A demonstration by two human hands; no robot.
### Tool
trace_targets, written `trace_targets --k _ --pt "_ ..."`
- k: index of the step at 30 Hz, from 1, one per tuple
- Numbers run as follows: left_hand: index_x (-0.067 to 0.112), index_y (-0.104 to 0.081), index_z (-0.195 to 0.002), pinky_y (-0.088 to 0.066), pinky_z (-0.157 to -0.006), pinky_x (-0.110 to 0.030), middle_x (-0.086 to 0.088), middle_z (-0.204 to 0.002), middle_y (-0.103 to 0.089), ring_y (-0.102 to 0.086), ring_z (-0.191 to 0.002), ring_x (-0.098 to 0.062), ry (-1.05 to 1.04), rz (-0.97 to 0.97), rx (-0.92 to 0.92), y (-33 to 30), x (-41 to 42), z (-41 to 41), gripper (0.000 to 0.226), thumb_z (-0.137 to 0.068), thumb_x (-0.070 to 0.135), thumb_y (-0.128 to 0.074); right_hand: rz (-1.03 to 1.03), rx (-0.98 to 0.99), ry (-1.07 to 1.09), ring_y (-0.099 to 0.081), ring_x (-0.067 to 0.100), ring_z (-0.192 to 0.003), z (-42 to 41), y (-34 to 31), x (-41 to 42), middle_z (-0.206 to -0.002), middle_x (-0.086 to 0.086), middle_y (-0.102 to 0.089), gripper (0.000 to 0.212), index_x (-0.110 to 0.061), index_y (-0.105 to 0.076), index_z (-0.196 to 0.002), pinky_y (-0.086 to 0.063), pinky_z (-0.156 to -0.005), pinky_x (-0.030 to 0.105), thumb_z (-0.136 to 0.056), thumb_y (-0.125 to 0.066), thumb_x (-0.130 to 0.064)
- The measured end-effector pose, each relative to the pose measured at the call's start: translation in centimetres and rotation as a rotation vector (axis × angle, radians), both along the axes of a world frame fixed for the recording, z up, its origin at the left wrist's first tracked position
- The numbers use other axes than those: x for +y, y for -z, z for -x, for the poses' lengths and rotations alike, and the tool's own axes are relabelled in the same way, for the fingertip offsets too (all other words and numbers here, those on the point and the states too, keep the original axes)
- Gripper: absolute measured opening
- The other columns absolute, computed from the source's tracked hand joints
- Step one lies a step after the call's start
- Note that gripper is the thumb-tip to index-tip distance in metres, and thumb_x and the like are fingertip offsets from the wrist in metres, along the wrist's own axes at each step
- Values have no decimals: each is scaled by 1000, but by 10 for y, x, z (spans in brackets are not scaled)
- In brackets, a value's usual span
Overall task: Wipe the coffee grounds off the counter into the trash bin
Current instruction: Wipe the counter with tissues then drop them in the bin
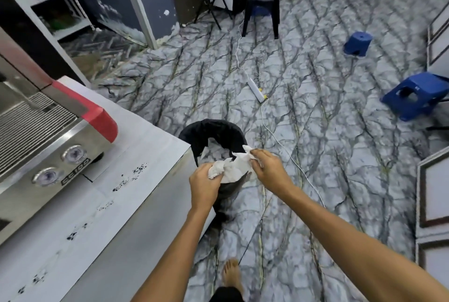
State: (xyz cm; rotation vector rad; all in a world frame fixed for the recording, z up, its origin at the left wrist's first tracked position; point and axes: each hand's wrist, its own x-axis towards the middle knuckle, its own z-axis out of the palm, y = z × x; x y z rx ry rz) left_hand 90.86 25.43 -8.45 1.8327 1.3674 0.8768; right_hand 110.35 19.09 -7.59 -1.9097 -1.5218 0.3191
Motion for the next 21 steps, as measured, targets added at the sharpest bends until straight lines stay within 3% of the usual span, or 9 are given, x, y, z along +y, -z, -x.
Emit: trace_targets --k 5,9,15,21 --pt "20 -76 -90 -41 -66 -16 13 -80 -64 -60 -79 -7 -15 81 8 14 35 -39 6 -85 21 -75 51 -1 0 -61 20 -101 -28 18 35 -113 7 -65 29 -4 -62 -120 -32 -88 9 -92 -61 -11" --pt "20 -70 -79 -45 -65 -24 10 -78 -64 -59 -78 -7 -42 113 41 35 66 -65 9 -87 23 -71 97 24 -13 -60 20 -103 -52 41 71 -115 7 -64 29 -4 -62 -120 -33 -89 11 -92 -60 -11" --pt "15 -73 -85 -39 -71 -5 19 -82 -61 -58 -86 9 -122 98 70 74 113 -98 6 -89 20 -72 146 82 -100 -60 22 -110 -88 96 134 -122 6 -62 33 -7 -60 -125 -47 -97 32 -95 -55 -18" --pt "23 -72 -104 -37 -86 -5 16 -105 -66 -58 -101 -3 -170 129 135 164 167 -127 22 -84 16 -76 189 119 -194 -61 23 -107 -117 175 209 -120 8 -63 31 -6 -62 -122 -48 -94 33 -93 -57 -14"
